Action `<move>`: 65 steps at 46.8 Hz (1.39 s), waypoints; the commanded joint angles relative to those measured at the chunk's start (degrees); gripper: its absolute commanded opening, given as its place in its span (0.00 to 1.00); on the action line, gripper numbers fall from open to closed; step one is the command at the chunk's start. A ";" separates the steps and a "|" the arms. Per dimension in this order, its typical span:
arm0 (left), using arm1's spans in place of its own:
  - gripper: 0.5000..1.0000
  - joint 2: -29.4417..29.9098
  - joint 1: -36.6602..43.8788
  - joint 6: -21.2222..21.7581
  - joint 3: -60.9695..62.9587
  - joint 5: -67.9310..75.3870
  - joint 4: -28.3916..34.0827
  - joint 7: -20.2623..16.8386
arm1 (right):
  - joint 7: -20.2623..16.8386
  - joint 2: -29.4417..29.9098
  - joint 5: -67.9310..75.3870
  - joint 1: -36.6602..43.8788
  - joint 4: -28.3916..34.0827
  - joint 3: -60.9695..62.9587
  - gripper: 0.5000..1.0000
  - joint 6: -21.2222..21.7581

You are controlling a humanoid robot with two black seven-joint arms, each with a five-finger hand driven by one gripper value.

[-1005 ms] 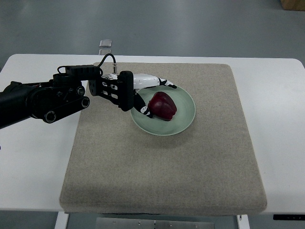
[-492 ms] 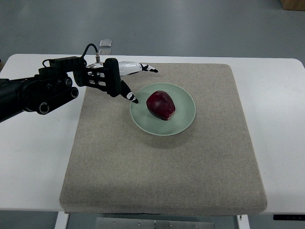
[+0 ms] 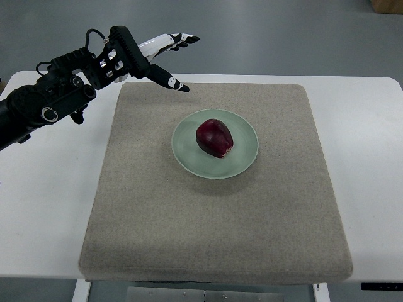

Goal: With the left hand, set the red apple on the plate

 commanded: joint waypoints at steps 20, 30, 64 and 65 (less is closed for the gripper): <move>0.98 -5.68 -1.78 3.20 -0.09 -37.86 15.96 6.93 | -0.02 0.00 0.00 0.00 0.00 -0.01 0.93 0.00; 0.98 -7.62 -2.14 3.55 -0.88 -53.51 20.10 11.86 | -0.02 0.00 0.00 0.00 0.00 -0.01 0.93 0.00; 0.98 -9.82 5.51 -11.03 -18.02 -61.34 22.12 10.89 | -0.02 0.00 0.00 0.00 0.00 -0.01 0.93 0.00; 0.98 -9.73 5.60 -11.38 -18.54 -61.35 22.12 10.81 | -0.02 0.00 0.00 0.00 0.00 -0.01 0.93 0.00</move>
